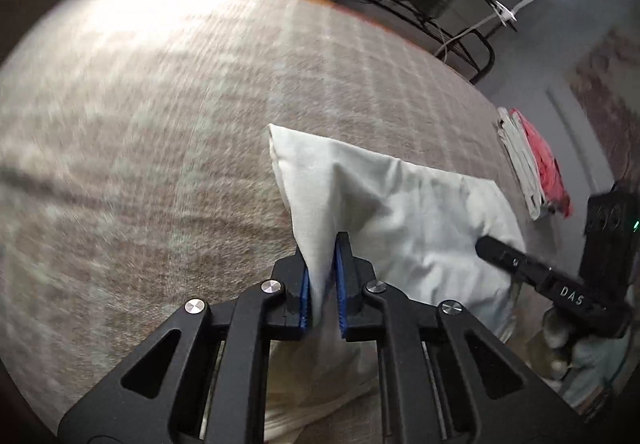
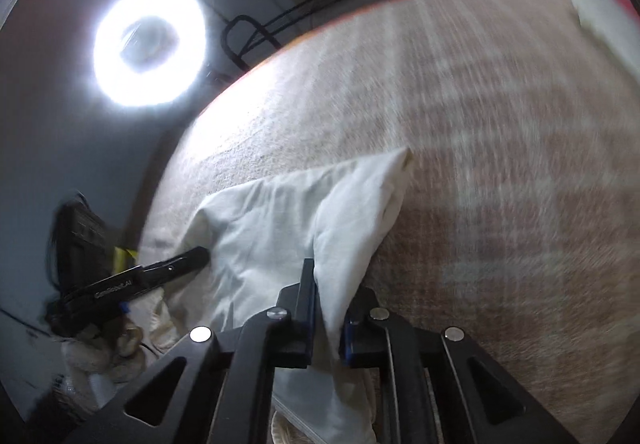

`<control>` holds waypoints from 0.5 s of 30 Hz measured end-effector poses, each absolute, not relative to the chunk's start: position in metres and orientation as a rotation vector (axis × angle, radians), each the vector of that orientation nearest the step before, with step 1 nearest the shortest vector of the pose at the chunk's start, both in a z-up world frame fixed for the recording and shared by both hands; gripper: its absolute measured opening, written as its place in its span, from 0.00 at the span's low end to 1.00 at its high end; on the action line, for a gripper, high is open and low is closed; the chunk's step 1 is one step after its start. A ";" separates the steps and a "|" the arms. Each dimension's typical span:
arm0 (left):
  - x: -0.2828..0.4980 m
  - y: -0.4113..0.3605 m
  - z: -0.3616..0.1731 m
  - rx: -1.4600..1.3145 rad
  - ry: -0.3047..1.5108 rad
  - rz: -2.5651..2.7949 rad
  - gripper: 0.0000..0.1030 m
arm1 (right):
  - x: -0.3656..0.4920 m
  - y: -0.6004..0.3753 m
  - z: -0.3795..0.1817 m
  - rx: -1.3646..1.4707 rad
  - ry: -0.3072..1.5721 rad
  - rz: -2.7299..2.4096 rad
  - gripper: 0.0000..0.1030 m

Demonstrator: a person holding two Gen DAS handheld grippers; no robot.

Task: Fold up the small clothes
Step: 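Lift the folded dress with both grippers and carry it onto the clothes stack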

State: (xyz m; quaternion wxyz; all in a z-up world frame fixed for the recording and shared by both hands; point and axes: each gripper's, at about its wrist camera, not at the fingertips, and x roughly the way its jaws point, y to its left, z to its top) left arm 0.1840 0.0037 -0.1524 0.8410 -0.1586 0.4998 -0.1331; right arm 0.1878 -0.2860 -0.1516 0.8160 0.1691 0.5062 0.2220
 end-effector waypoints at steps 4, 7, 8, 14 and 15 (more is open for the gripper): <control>0.169 -0.015 -0.128 -0.225 0.962 -0.279 0.08 | 0.179 -0.268 -0.128 0.202 1.015 0.447 0.07; 0.161 -0.027 -0.112 -0.172 0.909 -0.285 0.08 | 0.172 -0.262 -0.112 0.148 0.968 0.440 0.06; 0.160 -0.030 -0.108 -0.165 0.899 -0.289 0.08 | 0.170 -0.262 -0.107 0.138 0.954 0.439 0.06; 0.153 -0.053 -0.084 -0.145 0.839 -0.335 0.08 | 0.154 -0.278 -0.076 0.126 0.881 0.419 0.06; 0.153 -0.060 -0.079 -0.144 0.833 -0.349 0.08 | 0.154 -0.281 -0.072 0.131 0.874 0.416 0.06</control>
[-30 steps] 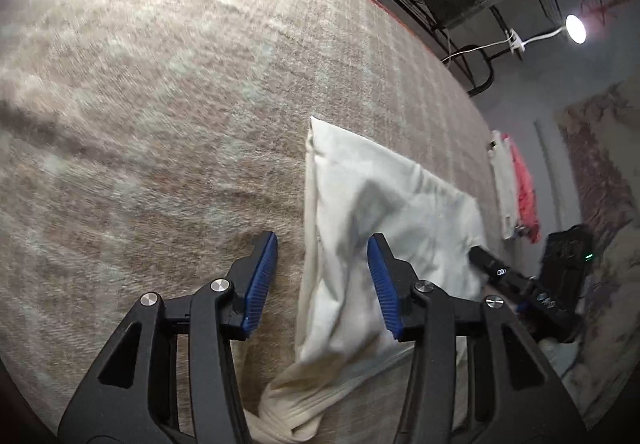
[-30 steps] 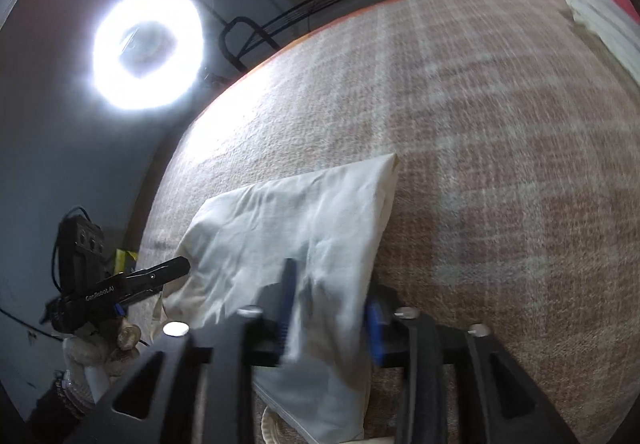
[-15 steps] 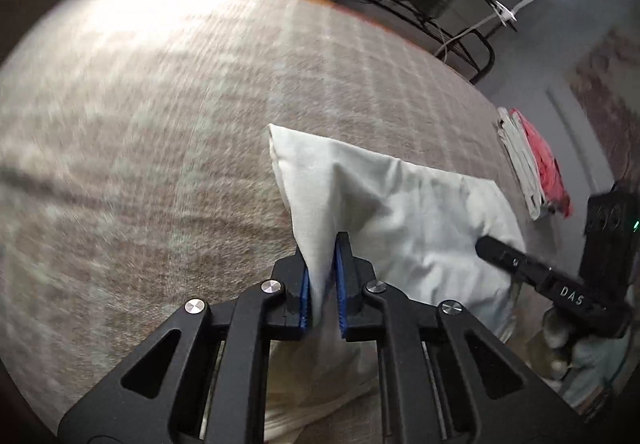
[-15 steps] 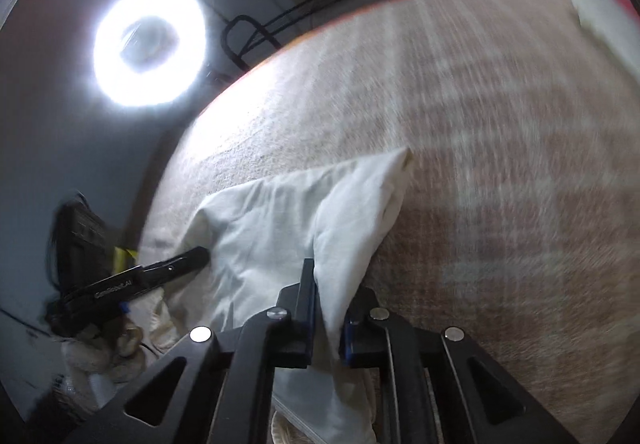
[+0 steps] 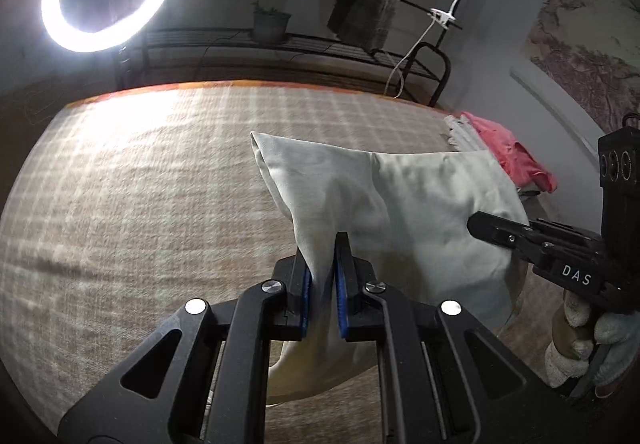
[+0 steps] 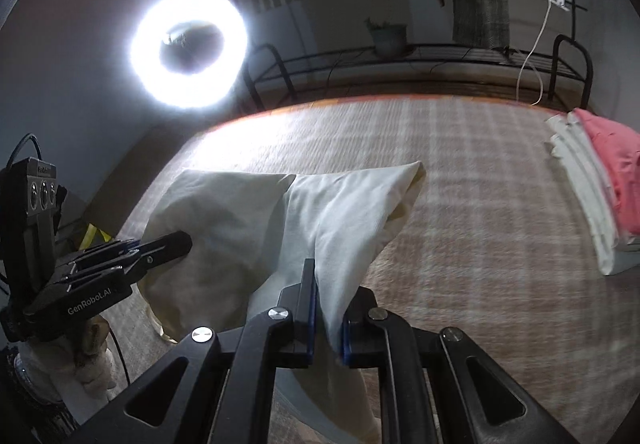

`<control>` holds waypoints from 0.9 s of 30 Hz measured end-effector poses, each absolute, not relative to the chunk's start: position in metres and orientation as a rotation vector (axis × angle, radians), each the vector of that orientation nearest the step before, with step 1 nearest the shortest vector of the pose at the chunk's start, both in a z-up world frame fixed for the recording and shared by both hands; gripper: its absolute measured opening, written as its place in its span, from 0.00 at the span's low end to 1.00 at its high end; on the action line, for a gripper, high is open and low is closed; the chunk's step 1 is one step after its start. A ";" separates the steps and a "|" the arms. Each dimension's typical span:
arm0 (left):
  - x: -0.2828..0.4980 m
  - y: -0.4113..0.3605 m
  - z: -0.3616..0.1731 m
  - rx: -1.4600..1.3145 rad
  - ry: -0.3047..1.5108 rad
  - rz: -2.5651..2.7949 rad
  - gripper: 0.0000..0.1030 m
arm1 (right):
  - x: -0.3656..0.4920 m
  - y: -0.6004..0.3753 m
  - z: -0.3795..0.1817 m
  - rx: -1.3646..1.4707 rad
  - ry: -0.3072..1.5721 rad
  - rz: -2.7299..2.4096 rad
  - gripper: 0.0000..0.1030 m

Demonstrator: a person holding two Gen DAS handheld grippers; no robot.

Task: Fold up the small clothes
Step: 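Lift the folded dress with both grippers and carry it onto the clothes stack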

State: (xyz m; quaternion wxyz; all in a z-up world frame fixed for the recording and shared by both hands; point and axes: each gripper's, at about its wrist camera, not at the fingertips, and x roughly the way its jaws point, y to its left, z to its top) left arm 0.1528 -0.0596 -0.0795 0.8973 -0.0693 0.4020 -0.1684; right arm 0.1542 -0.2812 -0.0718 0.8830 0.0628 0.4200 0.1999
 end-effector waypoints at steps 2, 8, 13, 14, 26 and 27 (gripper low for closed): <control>0.156 -0.072 -0.074 -0.140 0.826 -0.366 0.08 | 0.154 -0.289 -0.064 0.138 0.861 0.406 0.06; 0.165 -0.116 -0.067 -0.150 0.830 -0.436 0.08 | 0.152 -0.335 -0.054 0.196 0.849 0.366 0.06; 0.180 -0.172 -0.057 -0.126 0.832 -0.511 0.08 | 0.152 -0.378 -0.046 0.192 0.853 0.332 0.06; 0.183 -0.185 -0.053 -0.117 0.828 -0.526 0.08 | 0.152 -0.389 -0.043 0.184 0.847 0.322 0.06; 0.227 -0.333 -0.027 -0.115 0.810 -0.671 0.08 | 0.169 -0.538 -0.021 0.231 0.818 0.168 0.06; 0.232 -0.343 -0.026 -0.116 0.807 -0.679 0.08 | 0.174 -0.555 -0.018 0.237 0.811 0.152 0.06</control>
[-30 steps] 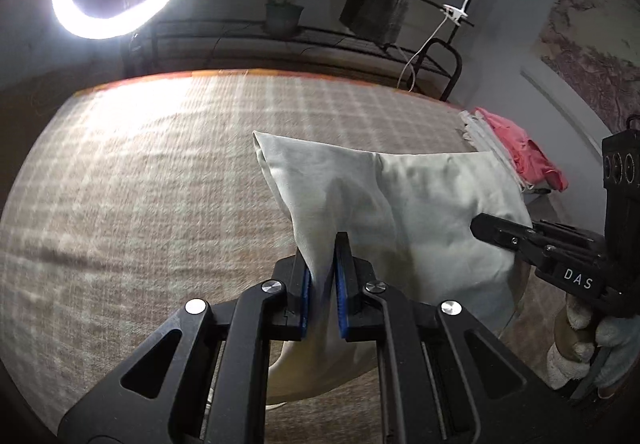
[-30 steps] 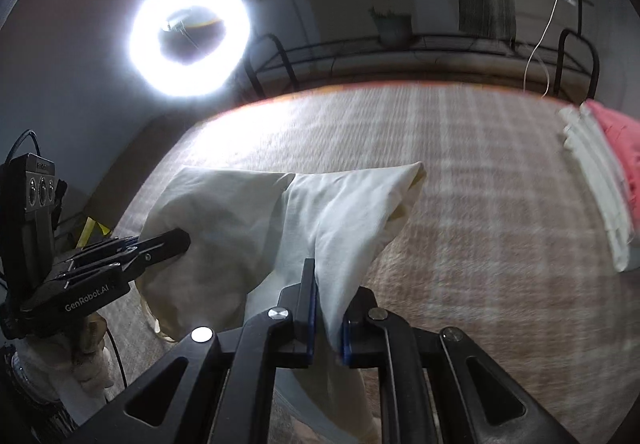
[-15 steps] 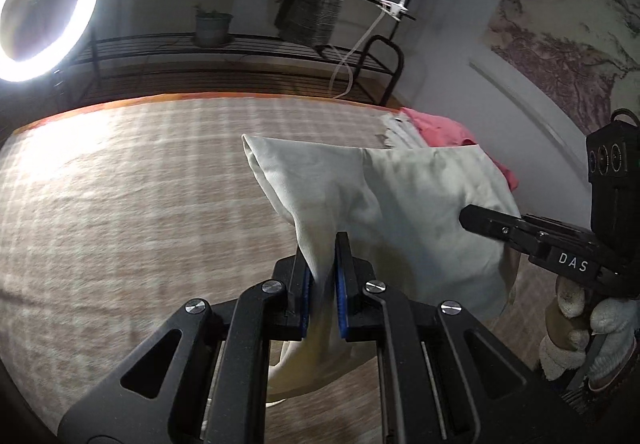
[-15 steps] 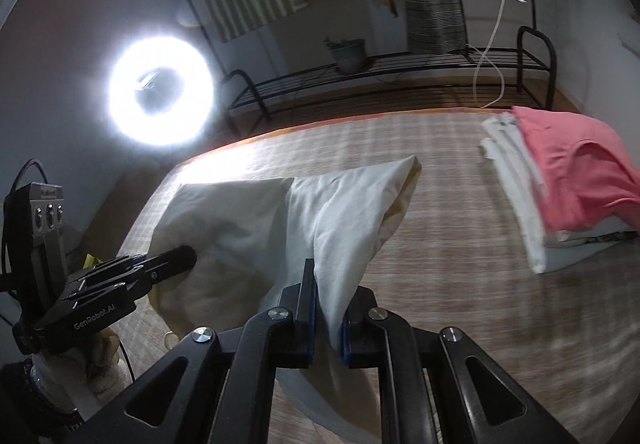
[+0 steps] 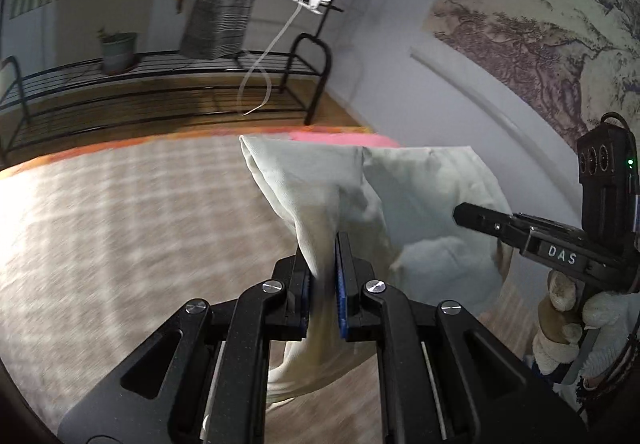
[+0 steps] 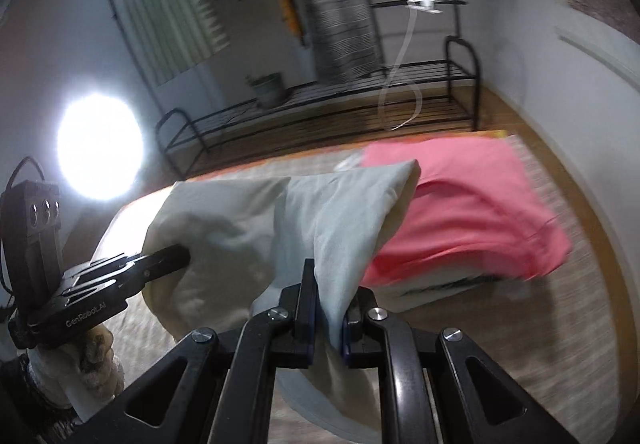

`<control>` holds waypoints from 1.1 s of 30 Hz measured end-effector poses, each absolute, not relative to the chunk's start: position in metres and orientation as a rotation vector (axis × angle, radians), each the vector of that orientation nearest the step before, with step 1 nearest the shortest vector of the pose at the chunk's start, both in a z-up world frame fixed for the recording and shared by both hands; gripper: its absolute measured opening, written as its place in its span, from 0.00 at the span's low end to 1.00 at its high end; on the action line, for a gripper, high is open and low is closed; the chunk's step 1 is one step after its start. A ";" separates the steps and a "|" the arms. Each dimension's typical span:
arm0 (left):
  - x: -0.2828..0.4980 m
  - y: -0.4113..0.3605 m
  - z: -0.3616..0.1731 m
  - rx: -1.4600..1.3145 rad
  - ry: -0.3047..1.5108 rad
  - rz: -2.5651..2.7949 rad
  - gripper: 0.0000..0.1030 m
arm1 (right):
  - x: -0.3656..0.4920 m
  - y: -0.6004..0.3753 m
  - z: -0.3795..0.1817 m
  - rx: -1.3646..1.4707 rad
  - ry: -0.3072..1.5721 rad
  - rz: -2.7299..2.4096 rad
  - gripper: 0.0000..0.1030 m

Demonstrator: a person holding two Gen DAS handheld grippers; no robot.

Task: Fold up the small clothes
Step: 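Lift the folded dress with both grippers and carry it onto the clothes stack, then lower the dress onto the pink garment stack and open both grippers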

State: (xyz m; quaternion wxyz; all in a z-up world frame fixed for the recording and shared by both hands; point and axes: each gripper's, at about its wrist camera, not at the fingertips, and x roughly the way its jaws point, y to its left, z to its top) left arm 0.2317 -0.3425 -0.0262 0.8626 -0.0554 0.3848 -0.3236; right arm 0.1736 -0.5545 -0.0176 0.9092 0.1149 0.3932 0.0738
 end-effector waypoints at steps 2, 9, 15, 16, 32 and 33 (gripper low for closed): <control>0.243 -0.364 -0.025 -0.117 0.802 -0.695 0.08 | 0.182 -0.577 -0.013 0.234 0.799 0.127 0.06; 0.280 -0.422 -0.026 -0.084 0.776 -0.707 0.08 | 0.224 -0.651 -0.002 0.267 0.755 0.060 0.06; 0.309 -0.449 -0.041 -0.067 0.779 -0.667 0.08 | 0.265 -0.673 -0.018 0.224 0.765 0.032 0.06; 0.313 -0.452 -0.046 -0.065 0.785 -0.660 0.08 | 0.271 -0.676 -0.022 0.217 0.770 0.030 0.06; 0.328 -0.440 -0.061 -0.006 0.814 -0.558 0.08 | 0.305 -0.688 -0.071 0.121 0.867 -0.150 0.25; 0.325 -0.438 -0.058 0.001 0.807 -0.559 0.08 | 0.300 -0.690 -0.066 0.135 0.855 -0.149 0.25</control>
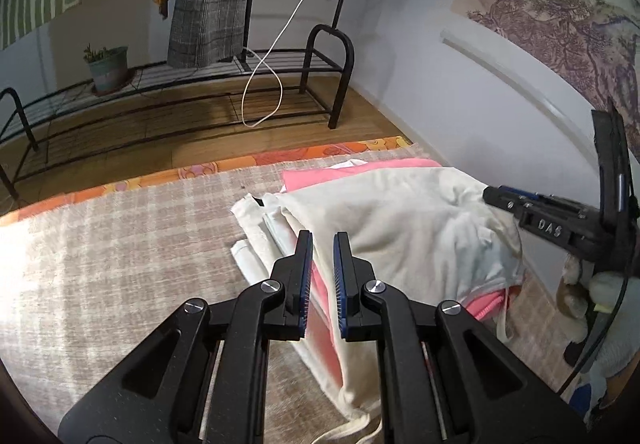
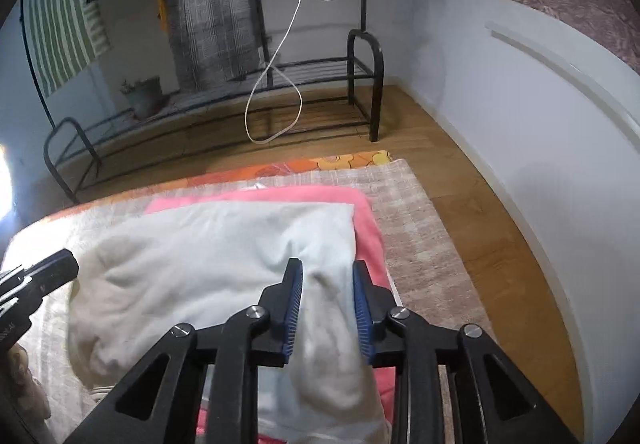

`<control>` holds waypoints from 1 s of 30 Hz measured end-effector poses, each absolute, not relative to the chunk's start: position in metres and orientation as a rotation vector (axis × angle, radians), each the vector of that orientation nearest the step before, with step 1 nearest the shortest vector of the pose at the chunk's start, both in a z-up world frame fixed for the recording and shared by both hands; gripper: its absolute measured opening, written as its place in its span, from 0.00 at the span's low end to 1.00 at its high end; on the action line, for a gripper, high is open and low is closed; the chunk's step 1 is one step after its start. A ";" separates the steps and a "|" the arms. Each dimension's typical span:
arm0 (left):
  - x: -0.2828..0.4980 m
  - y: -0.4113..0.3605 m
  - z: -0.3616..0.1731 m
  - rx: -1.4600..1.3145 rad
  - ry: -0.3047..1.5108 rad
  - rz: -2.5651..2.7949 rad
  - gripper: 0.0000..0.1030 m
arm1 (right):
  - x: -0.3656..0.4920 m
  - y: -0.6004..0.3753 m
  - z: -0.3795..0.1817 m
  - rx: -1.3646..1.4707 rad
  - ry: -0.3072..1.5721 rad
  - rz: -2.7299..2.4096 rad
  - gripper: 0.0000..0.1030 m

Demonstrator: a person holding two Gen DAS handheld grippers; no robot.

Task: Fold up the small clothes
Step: 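Lower the dress onto the pink garment stack and open both grippers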

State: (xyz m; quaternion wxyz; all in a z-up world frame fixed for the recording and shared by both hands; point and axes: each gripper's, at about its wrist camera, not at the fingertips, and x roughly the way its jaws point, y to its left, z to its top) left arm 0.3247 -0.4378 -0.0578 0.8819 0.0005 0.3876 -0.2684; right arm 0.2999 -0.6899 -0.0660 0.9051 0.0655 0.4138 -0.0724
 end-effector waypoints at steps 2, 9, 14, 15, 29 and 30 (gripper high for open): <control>0.319 -0.433 -0.051 0.004 0.796 -0.565 0.08 | 0.292 -0.692 -0.059 0.143 0.842 -0.156 0.25; 0.281 -0.413 -0.015 0.027 0.730 -0.589 0.08 | 0.262 -0.679 -0.021 0.145 0.790 -0.163 0.25; 0.247 -0.386 0.015 0.036 0.674 -0.598 0.08 | 0.231 -0.658 0.012 0.140 0.749 -0.163 0.25; 0.239 -0.379 0.022 0.037 0.661 -0.599 0.08 | 0.224 -0.652 0.019 0.137 0.739 -0.163 0.25; 0.140 -0.280 0.068 0.039 0.580 -0.609 0.09 | 0.117 -0.551 0.079 0.096 0.657 -0.158 0.26; 0.132 -0.272 0.069 0.043 0.574 -0.610 0.09 | 0.107 -0.539 0.079 0.080 0.651 -0.168 0.27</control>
